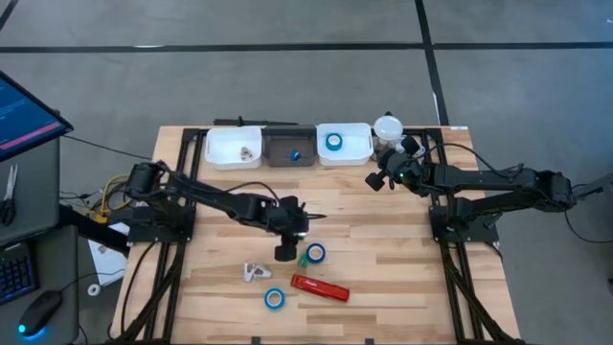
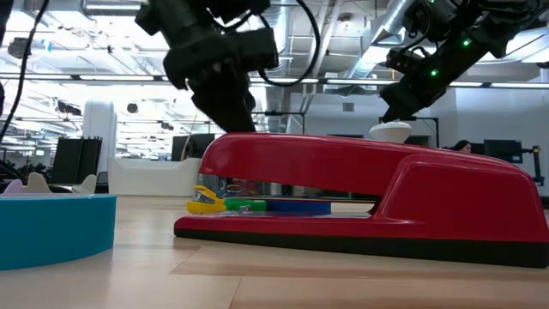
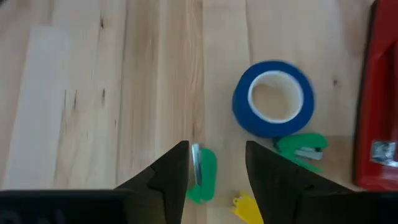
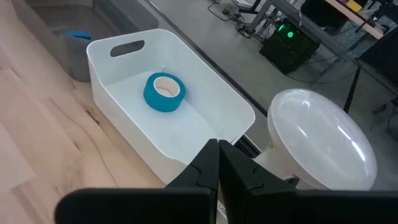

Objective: Pick and place Stapler, Stapler remover, tape
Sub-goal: Put the top green stapler into the black bin

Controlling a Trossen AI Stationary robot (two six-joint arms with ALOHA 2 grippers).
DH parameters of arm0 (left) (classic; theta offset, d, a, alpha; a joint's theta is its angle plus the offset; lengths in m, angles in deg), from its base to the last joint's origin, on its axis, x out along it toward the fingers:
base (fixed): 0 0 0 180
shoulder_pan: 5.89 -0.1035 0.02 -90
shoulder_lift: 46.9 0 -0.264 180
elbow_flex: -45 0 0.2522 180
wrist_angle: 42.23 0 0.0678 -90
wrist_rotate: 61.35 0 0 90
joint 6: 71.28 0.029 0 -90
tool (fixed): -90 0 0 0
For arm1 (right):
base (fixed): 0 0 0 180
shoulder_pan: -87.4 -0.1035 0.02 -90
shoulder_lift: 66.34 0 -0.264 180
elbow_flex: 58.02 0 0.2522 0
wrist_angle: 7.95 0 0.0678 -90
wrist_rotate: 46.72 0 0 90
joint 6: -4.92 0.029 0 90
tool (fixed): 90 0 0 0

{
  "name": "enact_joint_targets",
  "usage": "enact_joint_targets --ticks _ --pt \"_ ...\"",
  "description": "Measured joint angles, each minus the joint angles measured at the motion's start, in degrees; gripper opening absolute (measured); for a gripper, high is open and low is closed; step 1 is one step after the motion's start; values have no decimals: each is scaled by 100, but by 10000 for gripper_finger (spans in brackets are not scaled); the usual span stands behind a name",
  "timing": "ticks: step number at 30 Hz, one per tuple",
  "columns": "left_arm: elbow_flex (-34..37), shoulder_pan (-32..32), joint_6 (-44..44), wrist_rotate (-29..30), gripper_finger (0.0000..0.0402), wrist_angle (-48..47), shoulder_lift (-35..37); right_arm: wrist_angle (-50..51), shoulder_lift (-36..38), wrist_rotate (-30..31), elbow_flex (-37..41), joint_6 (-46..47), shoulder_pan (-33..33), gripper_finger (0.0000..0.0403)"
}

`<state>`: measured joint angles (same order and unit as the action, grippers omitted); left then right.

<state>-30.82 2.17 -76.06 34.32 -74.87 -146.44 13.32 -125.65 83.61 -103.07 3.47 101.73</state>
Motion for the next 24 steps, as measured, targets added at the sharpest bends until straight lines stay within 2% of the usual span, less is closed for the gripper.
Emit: enact_joint_targets --ticks 7,16,24 --pt "0 -2 -14 -231 147 63 -318 1 0 0 0 0 0 0" --pt "0 -4 -59 -232 142 102 -709 1 0 0 0 0 0 0" --pt "3 -44 -281 -77 137 101 -722 2 0 0 0 0 0 0"
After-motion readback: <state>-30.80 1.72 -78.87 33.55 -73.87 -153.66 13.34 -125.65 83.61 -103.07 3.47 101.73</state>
